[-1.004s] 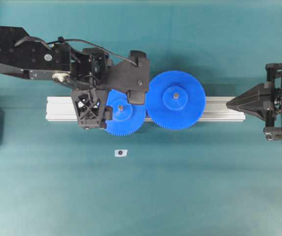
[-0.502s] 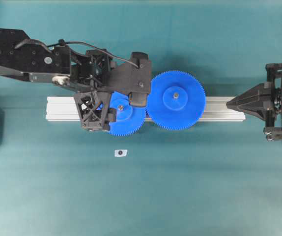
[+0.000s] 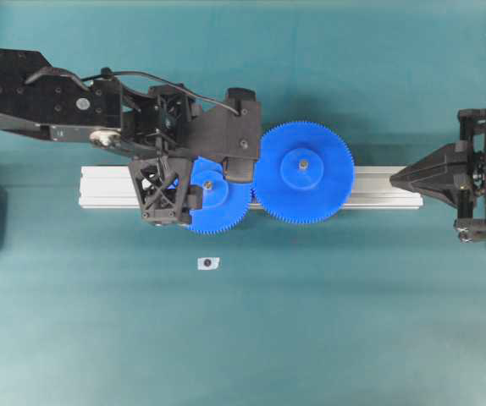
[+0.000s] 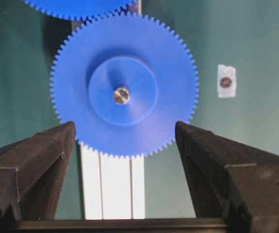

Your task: Insert the small gear onto the shaft.

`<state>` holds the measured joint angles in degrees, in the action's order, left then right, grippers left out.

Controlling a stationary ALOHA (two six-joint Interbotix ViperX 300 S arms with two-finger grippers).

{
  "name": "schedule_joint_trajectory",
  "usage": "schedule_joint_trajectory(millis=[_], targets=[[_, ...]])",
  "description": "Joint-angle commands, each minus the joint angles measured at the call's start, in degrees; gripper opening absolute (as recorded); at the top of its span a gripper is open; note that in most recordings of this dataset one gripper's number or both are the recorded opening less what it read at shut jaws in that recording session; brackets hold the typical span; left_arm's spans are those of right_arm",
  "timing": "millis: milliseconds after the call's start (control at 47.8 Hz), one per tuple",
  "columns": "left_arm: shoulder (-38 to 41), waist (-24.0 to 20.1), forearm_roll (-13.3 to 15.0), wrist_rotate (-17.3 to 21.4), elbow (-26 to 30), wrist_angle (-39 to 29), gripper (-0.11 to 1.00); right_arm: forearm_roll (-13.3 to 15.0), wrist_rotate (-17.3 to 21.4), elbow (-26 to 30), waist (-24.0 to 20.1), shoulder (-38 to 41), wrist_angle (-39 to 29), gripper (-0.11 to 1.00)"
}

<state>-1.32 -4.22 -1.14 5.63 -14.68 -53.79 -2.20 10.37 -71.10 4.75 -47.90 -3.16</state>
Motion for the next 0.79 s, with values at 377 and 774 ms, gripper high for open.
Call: schedule_joint_trajectory(millis=[377,774], targets=[[-0.79,0.09,-0.18,-0.09,1.49,0.26,0.78,0.0,0.44,-0.53,0.0,-2.29,0.18,0.0],[-0.62,0.09,-0.18,-0.09,3.43,0.26,0.78,0.0,0.44,-0.97,0.09,-3.87,0.18,0.0]])
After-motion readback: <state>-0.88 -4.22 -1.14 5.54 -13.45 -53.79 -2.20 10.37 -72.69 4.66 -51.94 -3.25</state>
